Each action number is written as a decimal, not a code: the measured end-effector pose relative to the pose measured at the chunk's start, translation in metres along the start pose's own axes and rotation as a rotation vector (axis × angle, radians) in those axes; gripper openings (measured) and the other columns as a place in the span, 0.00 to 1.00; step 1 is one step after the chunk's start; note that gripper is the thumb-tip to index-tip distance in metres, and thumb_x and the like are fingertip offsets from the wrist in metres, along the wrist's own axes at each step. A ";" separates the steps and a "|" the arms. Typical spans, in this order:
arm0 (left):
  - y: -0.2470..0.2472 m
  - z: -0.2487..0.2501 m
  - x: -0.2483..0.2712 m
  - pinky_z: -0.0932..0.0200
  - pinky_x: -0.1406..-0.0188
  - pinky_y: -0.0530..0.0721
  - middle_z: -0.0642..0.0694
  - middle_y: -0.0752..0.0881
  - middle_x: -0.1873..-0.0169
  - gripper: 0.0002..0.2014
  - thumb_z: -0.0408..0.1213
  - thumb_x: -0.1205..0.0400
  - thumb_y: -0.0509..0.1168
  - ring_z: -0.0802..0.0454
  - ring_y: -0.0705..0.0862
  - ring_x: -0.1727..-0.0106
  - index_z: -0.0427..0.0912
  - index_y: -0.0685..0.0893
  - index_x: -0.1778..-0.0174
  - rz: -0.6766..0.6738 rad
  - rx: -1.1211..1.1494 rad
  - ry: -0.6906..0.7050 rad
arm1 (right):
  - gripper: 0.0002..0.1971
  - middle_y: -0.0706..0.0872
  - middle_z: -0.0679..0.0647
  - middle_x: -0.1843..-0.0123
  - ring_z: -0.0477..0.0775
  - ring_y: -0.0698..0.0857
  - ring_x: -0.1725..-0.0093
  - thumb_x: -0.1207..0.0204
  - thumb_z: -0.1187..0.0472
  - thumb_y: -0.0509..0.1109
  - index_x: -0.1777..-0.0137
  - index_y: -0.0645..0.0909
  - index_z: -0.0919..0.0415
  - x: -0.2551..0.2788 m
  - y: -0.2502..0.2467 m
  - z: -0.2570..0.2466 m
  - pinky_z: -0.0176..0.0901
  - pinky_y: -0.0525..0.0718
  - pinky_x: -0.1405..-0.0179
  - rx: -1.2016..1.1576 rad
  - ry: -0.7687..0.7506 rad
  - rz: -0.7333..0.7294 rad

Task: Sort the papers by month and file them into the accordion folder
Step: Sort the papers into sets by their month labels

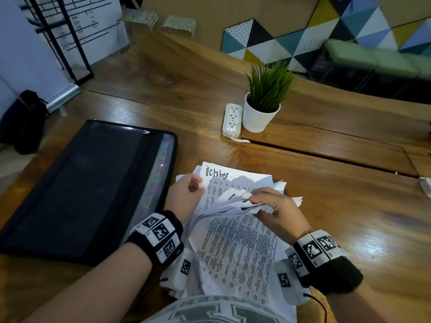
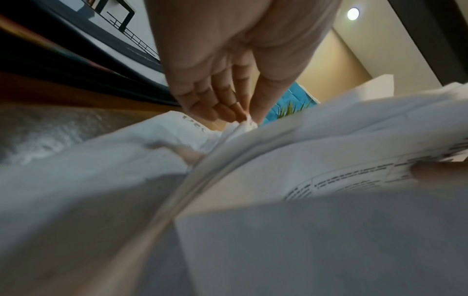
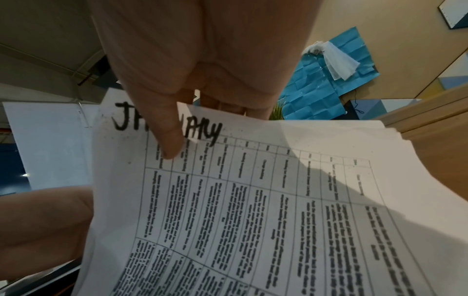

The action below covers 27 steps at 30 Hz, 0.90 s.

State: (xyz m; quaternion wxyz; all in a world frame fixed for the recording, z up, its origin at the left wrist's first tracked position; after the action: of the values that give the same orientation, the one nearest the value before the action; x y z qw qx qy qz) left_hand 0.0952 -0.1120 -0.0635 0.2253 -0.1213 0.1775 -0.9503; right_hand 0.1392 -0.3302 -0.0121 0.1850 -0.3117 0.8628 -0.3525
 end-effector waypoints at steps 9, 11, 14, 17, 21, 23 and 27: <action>0.004 0.013 -0.002 0.66 0.61 0.78 0.56 0.84 0.70 0.10 0.30 0.28 0.71 0.60 0.80 0.66 0.50 0.83 0.71 -0.256 0.225 0.096 | 0.17 0.69 0.43 0.25 0.36 0.77 0.36 0.33 0.73 0.75 0.54 0.85 0.48 -0.005 -0.006 0.000 0.27 0.71 0.34 0.051 -0.027 0.020; 0.008 0.017 0.000 0.64 0.64 0.77 0.49 0.82 0.70 0.10 0.24 0.24 0.67 0.56 0.78 0.67 0.45 0.81 0.66 -0.410 0.277 0.061 | 0.16 0.67 0.43 0.24 0.43 0.68 0.26 0.34 0.71 0.76 0.55 0.86 0.49 -0.009 -0.006 0.001 0.34 0.62 0.28 0.113 -0.055 0.011; 0.006 0.024 0.007 0.66 0.64 0.81 0.50 0.84 0.71 0.09 0.24 0.19 0.62 0.60 0.81 0.69 0.38 0.81 0.63 -0.478 0.343 -0.012 | 0.14 0.78 0.43 0.35 0.39 0.66 0.30 0.35 0.72 0.77 0.54 0.88 0.55 -0.015 -0.005 0.001 0.39 0.62 0.29 0.116 -0.066 -0.031; 0.002 0.016 0.004 0.66 0.54 0.81 0.48 0.88 0.61 0.09 0.30 0.17 0.62 0.61 0.84 0.59 0.40 0.85 0.61 -0.345 0.256 -0.009 | 0.14 0.83 0.42 0.45 0.43 0.75 0.36 0.33 0.72 0.75 0.52 0.88 0.55 -0.014 -0.005 0.002 0.35 0.68 0.34 0.099 -0.022 -0.049; 0.000 -0.006 -0.006 0.59 0.50 0.73 0.47 0.78 0.59 0.03 0.28 0.20 0.64 0.52 0.77 0.57 0.41 0.78 0.57 -0.128 0.013 -0.083 | 0.14 0.86 0.42 0.51 0.37 0.83 0.49 0.32 0.71 0.72 0.55 0.86 0.50 -0.006 -0.005 0.003 0.30 0.78 0.45 -0.025 0.002 -0.052; 0.004 -0.006 -0.006 0.58 0.49 0.74 0.49 0.81 0.61 0.04 0.29 0.20 0.64 0.54 0.79 0.57 0.42 0.81 0.54 -0.217 -0.065 -0.062 | 0.14 0.87 0.42 0.51 0.36 0.84 0.49 0.31 0.72 0.72 0.54 0.86 0.50 -0.002 -0.004 0.005 0.30 0.79 0.46 -0.037 0.013 -0.061; 0.008 -0.001 -0.007 0.56 0.57 0.74 0.47 0.79 0.67 0.11 0.30 0.23 0.66 0.50 0.78 0.62 0.42 0.76 0.71 -0.218 -0.154 0.033 | 0.13 0.87 0.43 0.50 0.37 0.84 0.48 0.31 0.72 0.74 0.52 0.87 0.55 0.003 -0.006 0.012 0.36 0.81 0.44 -0.052 0.048 -0.029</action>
State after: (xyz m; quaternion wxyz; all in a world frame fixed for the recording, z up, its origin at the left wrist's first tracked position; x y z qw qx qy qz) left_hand 0.1043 -0.1147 -0.0686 0.1080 -0.1411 0.2395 -0.9545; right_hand 0.1458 -0.3420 -0.0163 0.1512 -0.3203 0.8713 -0.3398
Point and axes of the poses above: each hand's wrist, its own x-axis away from the middle knuckle, its own y-axis out of the palm, z = x × y, the point moved 3 cm from there along -x, towards the middle knuckle
